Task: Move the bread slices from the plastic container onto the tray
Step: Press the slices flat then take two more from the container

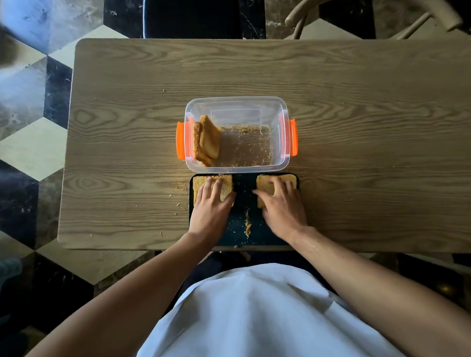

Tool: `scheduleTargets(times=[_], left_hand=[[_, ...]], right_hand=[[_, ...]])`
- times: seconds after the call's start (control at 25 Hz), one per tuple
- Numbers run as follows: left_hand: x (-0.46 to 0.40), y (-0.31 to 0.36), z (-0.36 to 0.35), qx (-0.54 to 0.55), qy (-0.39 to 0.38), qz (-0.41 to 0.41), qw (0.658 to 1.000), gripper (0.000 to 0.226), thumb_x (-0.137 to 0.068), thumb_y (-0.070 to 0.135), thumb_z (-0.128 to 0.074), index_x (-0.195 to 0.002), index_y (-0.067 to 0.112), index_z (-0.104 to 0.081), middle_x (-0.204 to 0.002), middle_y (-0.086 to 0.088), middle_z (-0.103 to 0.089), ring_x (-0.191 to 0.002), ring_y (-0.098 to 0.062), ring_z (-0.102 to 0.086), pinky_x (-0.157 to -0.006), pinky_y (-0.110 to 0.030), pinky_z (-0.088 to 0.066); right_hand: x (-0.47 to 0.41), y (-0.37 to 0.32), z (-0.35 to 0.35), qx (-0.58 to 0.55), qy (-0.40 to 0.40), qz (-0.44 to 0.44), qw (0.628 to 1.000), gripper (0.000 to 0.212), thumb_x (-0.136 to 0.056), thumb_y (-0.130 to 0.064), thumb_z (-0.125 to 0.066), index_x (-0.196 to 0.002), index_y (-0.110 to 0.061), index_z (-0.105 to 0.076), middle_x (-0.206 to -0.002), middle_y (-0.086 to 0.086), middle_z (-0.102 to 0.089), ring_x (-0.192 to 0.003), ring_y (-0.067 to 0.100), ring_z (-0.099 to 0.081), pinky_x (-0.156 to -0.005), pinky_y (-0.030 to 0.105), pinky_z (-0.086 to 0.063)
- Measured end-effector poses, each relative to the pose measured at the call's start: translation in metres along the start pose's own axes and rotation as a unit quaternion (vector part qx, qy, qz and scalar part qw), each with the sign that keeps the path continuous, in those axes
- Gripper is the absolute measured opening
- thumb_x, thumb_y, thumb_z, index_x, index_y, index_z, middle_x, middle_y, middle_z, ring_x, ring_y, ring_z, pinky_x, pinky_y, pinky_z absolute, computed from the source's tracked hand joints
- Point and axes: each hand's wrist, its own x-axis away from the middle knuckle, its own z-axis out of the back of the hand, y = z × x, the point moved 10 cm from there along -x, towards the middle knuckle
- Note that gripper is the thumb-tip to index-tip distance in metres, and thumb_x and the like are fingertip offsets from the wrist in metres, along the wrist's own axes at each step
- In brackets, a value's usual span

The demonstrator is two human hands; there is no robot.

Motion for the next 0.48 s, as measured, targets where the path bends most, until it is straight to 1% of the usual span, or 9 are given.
scheduleTargets(times=[0.28, 0.48], left_hand=[[0.0005, -0.0056, 0.0012, -0.013, 0.009, -0.008, 1.000, 0.064, -0.077, -0.003, -0.064, -0.137, 0.015, -0.051, -0.148, -0.028, -0.037, -0.141, -0.052, -0.024, -0.113, -0.063, -0.028], [0.0060, -0.0064, -0.0017, -0.027, -0.012, -0.006, 1.000, 0.075, -0.078, 0.006, -0.063, -0.147, 0.019, -0.036, -0.154, -0.026, -0.030, -0.146, -0.045, -0.018, -0.116, -0.060, -0.021]], right_hand=[[-0.0012, -0.0005, -0.0016, -0.015, -0.013, -0.005, 1.000, 0.056, -0.081, -0.018, -0.071, -0.134, -0.032, -0.057, -0.142, 0.010, -0.037, -0.124, 0.033, -0.037, -0.104, 0.046, -0.041], [0.0000, -0.0049, -0.0006, -0.021, -0.015, -0.002, 1.000, 0.055, -0.083, -0.019, -0.069, -0.135, -0.030, -0.056, -0.140, 0.011, -0.038, -0.124, 0.033, -0.038, -0.103, 0.048, -0.042]])
